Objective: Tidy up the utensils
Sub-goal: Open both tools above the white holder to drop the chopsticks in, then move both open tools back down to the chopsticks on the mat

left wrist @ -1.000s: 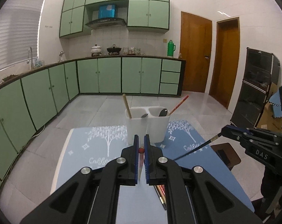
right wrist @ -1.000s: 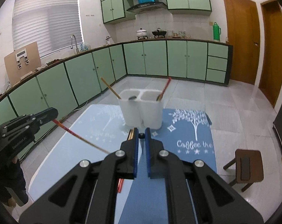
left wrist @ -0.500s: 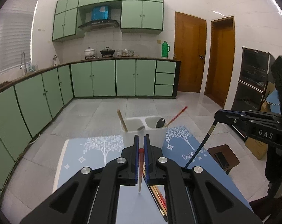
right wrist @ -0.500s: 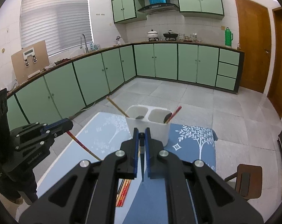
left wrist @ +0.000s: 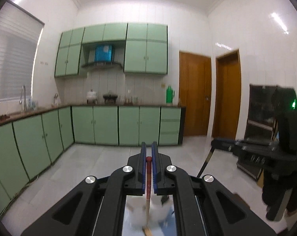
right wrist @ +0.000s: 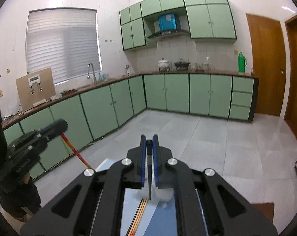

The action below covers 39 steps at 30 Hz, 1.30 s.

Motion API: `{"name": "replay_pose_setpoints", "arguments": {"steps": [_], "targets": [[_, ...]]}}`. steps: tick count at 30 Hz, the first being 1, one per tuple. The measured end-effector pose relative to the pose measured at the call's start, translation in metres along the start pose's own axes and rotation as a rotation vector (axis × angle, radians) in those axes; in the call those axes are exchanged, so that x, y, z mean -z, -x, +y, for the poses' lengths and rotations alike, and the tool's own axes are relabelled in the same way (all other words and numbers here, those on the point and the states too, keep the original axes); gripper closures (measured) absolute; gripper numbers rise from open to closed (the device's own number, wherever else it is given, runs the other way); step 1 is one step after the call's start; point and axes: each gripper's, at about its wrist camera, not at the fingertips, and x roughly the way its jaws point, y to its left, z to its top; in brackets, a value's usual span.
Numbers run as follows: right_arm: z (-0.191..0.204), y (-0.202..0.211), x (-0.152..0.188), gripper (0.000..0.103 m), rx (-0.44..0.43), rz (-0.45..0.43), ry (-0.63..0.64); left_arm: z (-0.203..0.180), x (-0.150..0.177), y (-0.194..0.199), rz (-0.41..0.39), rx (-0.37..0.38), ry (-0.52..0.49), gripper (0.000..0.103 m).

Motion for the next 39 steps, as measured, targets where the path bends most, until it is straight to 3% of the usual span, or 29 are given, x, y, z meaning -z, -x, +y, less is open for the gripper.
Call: {"name": "replay_pose_setpoints", "arguments": {"steps": [4,7,15,22,25,27,29,33,37,39], "targets": [[-0.016,-0.029,-0.014,0.097,0.027,-0.011,-0.004,0.004,-0.014,-0.037,-0.028,-0.008,0.003,0.098],[-0.029,-0.057,-0.011,0.097,0.03,0.004,-0.019,0.008,-0.004,-0.073,-0.012,-0.029,0.004,0.098],[-0.047,-0.122,0.022,0.097,0.052,0.092,-0.043,0.021,0.043,-0.135,0.105,-0.027,0.027,0.098],[-0.043,-0.143,0.049,0.094,0.042,0.145,-0.053,0.032,0.076,-0.158,0.209,-0.02,0.055,0.096],[-0.043,-0.136,0.05,0.082,0.061,0.137,-0.055,0.036,0.078,-0.154,0.212,-0.017,0.062,0.085],[-0.044,-0.127,0.049,0.067,0.078,0.114,-0.061,0.04,0.072,-0.149,0.198,-0.02,0.06,0.078],[-0.047,-0.114,0.046,0.065,0.093,0.092,-0.061,0.04,0.066,-0.138,0.183,-0.026,0.054,0.07],[-0.048,-0.084,0.046,0.048,0.121,0.045,-0.056,0.038,0.056,-0.111,0.157,-0.037,0.054,0.051],[-0.047,-0.048,0.063,0.033,0.147,0.011,-0.049,0.033,0.061,-0.076,0.153,-0.045,0.065,0.039],[-0.044,-0.032,0.077,0.019,0.155,0.001,-0.05,0.03,0.071,-0.059,0.16,-0.06,0.06,0.033]]}}
